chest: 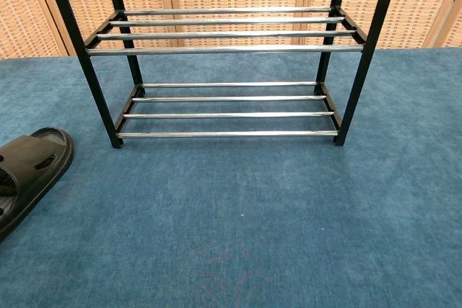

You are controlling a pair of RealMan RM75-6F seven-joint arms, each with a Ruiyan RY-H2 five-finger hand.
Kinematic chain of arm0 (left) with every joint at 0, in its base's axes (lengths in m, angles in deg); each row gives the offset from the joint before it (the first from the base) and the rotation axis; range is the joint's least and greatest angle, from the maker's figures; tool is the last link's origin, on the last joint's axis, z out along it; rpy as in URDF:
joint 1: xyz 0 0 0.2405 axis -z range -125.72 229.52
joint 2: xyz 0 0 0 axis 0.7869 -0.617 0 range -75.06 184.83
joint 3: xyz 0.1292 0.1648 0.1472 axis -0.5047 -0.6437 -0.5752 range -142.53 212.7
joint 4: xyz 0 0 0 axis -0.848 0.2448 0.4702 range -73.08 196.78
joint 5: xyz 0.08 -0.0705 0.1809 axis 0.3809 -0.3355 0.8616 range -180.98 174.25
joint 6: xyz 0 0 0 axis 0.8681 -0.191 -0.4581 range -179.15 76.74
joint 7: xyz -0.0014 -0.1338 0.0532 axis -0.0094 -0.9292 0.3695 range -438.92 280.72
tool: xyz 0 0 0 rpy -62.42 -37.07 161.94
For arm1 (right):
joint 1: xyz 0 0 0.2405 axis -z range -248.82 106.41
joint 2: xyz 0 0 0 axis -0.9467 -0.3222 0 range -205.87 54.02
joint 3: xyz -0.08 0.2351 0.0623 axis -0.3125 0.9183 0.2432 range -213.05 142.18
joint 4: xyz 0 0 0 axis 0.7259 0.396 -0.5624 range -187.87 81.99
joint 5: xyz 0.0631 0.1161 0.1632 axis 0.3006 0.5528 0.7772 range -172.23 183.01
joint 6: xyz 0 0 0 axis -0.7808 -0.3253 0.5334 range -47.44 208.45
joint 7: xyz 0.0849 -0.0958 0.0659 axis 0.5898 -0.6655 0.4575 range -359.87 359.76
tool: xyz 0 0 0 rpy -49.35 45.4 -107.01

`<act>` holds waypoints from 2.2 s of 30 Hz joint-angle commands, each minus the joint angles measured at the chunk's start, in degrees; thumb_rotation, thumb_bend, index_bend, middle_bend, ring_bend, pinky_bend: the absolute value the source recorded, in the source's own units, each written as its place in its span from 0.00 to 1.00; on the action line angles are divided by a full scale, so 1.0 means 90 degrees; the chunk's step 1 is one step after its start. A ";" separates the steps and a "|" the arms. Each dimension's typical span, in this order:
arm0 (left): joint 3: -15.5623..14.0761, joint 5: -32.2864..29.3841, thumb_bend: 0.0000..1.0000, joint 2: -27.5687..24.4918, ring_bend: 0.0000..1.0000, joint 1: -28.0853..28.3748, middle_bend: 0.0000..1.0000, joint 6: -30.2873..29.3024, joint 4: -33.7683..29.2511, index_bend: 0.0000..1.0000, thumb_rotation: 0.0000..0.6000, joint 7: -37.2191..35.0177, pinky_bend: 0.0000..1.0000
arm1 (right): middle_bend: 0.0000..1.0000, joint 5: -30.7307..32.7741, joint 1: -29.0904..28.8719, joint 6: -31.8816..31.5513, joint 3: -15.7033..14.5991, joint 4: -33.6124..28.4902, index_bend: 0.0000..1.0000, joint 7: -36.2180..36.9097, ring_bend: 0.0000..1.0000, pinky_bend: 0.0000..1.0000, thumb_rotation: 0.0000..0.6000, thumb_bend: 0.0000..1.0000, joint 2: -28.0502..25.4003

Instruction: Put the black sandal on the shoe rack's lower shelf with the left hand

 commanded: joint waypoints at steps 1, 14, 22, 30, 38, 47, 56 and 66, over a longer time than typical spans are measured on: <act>-0.0165 0.0066 0.10 0.0161 0.00 0.0135 0.00 0.0055 0.0116 0.00 1.00 0.0088 0.00 | 0.00 0.0038 -0.0003 0.0018 0.0014 -0.0006 0.00 0.0022 0.00 0.00 1.00 0.00 -0.0012; -0.0526 -0.0126 0.10 0.0491 0.00 0.0426 0.00 0.0495 0.0244 0.00 1.00 0.0196 0.00 | 0.00 0.0181 0.0012 0.0034 0.0079 -0.0055 0.00 0.0205 0.00 0.00 1.00 0.00 -0.0112; -0.0712 -0.0210 0.10 0.0467 0.00 0.0480 0.00 0.0423 0.0309 0.00 1.00 0.0090 0.00 | 0.00 0.0285 0.0028 0.0011 0.0148 -0.0081 0.00 0.0330 0.00 0.00 1.00 0.00 -0.0173; -0.0888 -0.0249 0.10 0.0605 0.04 0.0572 0.11 0.0575 0.0293 0.16 1.00 0.0083 0.12 | 0.00 0.0297 0.0026 0.0044 0.0142 -0.0063 0.00 0.0410 0.00 0.00 1.00 0.00 -0.0207; -0.0993 -0.0307 0.10 0.0665 0.37 0.0578 0.52 0.0394 0.0285 0.61 1.00 0.0133 0.38 | 0.00 0.0258 0.0042 0.0026 0.0135 -0.0080 0.00 0.0548 0.00 0.00 1.00 0.00 -0.0266; -0.1020 -0.0372 0.10 0.0702 0.40 0.0562 0.57 -0.0148 0.0333 0.67 1.00 0.0548 0.40 | 0.00 0.0197 0.0032 0.0057 0.0092 -0.0097 0.00 0.0572 0.00 0.00 1.00 0.00 -0.0277; -0.1033 -0.0318 0.10 0.0365 0.41 0.0715 0.57 -0.0713 -0.0236 0.67 1.00 0.1532 0.40 | 0.00 0.0114 0.0040 0.0060 0.0041 -0.0120 0.00 0.0623 0.00 0.00 1.00 0.00 -0.0306; -0.1230 0.0134 0.10 -0.0130 0.41 0.1044 0.57 -0.0546 -0.1832 0.67 1.00 0.2870 0.40 | 0.00 -0.0069 0.0098 -0.0039 -0.0018 -0.0222 0.00 0.0860 0.00 0.00 1.00 0.00 -0.0452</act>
